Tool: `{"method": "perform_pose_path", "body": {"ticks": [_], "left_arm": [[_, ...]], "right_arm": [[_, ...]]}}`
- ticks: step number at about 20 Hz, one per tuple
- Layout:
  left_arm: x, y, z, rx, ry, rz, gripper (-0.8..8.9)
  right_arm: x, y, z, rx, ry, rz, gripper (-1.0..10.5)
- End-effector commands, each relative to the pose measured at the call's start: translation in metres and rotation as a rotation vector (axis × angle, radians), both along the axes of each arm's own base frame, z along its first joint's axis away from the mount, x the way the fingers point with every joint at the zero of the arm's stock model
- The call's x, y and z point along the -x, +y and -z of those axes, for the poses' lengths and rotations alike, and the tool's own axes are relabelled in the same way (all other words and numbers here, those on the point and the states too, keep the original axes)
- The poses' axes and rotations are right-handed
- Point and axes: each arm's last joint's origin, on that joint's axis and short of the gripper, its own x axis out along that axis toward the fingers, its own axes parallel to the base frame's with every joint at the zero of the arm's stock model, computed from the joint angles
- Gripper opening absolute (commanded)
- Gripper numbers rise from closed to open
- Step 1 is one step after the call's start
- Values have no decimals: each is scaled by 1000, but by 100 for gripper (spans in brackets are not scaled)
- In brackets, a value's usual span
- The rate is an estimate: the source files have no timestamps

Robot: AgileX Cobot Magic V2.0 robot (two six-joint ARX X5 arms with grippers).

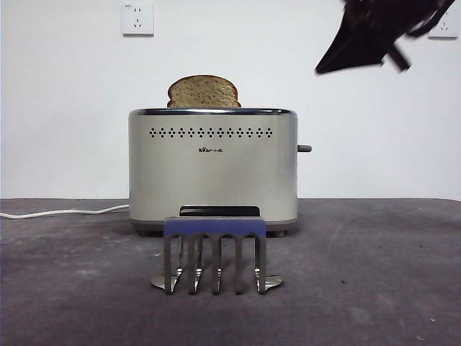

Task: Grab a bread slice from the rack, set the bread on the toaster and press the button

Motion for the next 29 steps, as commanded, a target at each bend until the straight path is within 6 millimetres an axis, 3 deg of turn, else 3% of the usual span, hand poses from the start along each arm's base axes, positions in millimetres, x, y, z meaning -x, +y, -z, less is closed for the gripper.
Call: {"method": "perform_pose_path", "body": {"ticks": [1, 4, 11, 20, 26, 29], "left_arm": [[24, 12, -12, 78, 52, -36, 328], [54, 28, -26, 119, 73, -52, 328], [83, 42, -39, 177, 81, -15, 328], [85, 42, -38, 175, 105, 3, 328], [85, 42, -38, 175, 105, 3, 328], [85, 42, -38, 175, 106, 3, 328]], "right_arm": [[-22, 1, 20, -63, 41, 39, -12], [-47, 2, 45, -93, 58, 62, -12], [-76, 5, 75, -95, 102, 73, -12], [-88, 7, 119, -57, 191, 75, -12], [-90, 3, 160, 36, 314, 97, -12], [-91, 3, 167, 43, 331, 94, -12]]}}
